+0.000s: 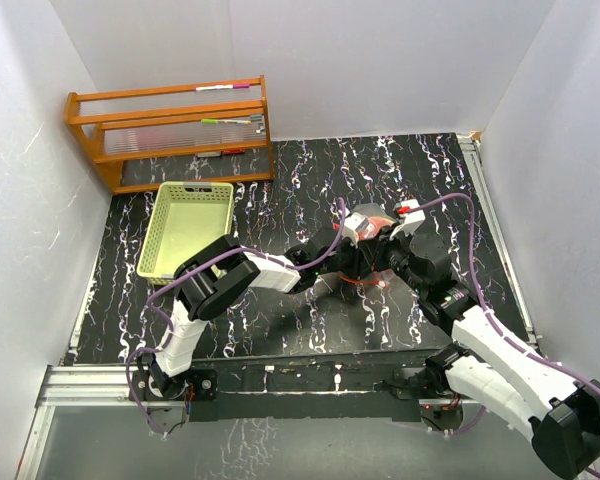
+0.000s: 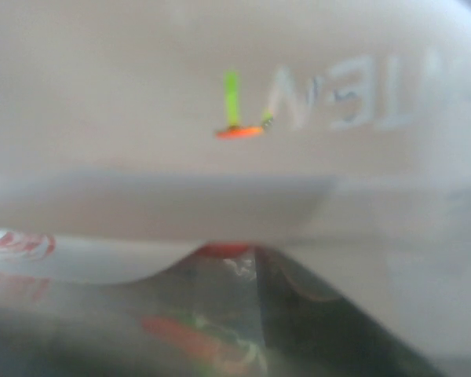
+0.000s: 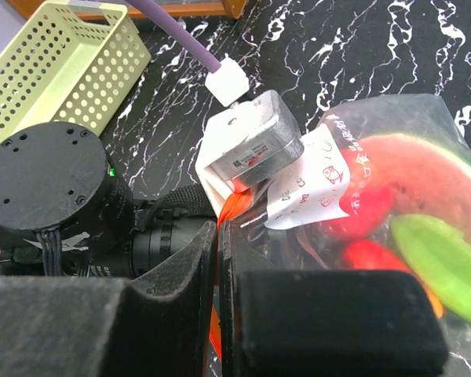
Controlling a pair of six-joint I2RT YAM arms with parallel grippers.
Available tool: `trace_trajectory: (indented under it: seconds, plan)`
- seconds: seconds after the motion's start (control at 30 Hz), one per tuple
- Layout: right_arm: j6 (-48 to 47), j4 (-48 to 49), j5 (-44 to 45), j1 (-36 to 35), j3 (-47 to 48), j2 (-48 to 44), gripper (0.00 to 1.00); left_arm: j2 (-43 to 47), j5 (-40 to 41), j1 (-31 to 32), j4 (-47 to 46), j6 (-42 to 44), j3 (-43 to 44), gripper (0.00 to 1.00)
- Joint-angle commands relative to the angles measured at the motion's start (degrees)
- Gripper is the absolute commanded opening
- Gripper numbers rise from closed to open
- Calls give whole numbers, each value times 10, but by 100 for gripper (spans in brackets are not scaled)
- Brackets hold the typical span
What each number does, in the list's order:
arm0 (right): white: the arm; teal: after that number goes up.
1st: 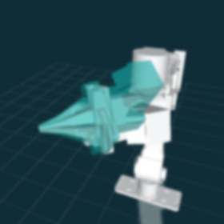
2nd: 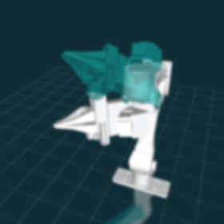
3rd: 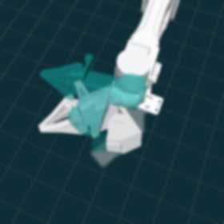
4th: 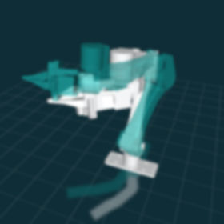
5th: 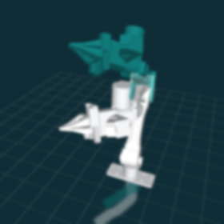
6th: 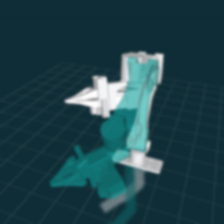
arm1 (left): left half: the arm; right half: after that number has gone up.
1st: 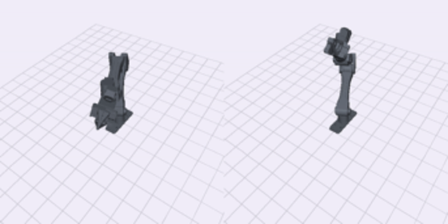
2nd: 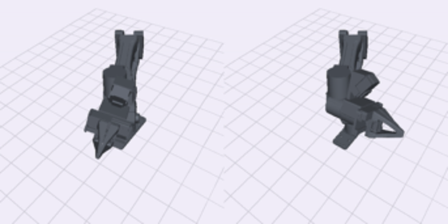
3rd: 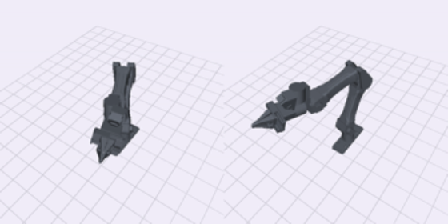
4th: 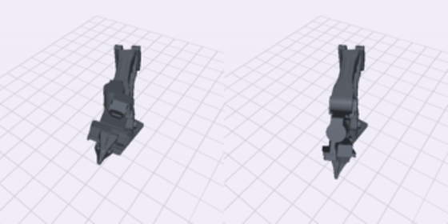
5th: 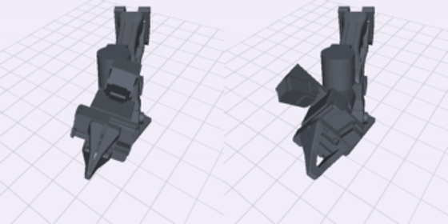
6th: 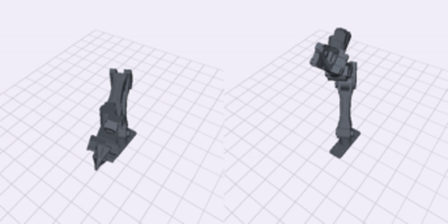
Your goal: Open the zip-top bag and remove the fake food
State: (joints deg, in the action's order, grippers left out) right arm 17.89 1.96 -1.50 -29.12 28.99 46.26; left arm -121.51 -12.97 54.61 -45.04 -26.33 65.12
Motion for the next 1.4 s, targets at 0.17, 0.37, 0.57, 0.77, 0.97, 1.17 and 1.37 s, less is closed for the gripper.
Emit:
trace_trajectory:
  seconds: [0.17, 0.37, 0.57, 0.77, 0.97, 1.17, 1.37]
  plan:
    - [-9, -14, 60, -3, 17, -23, 8, 45, -26, 6, -6, 19, -20, 0]
    - [-8, -24, 95, -2, 22, -23, 8, 88, -22, 3, 5, 31, -46, 0]
    - [-5, -42, 122, -1, 42, 25, 8, 155, 6, 0, 49, 60, -75, 0]
    - [6, -37, 125, 1, 42, 63, 8, 217, 22, -16, 84, 68, -111, 0]
    - [9, -22, 122, 7, 44, 91, 8, 262, 77, -17, 197, 124, -118, 0]
    - [10, -11, 112, 10, 59, 122, 8, 329, 164, -18, 333, 177, -118, 0]
    - [14, 7, 99, 11, 58, 148, 8, 408, 238, -43, 421, 179, -120, 0]
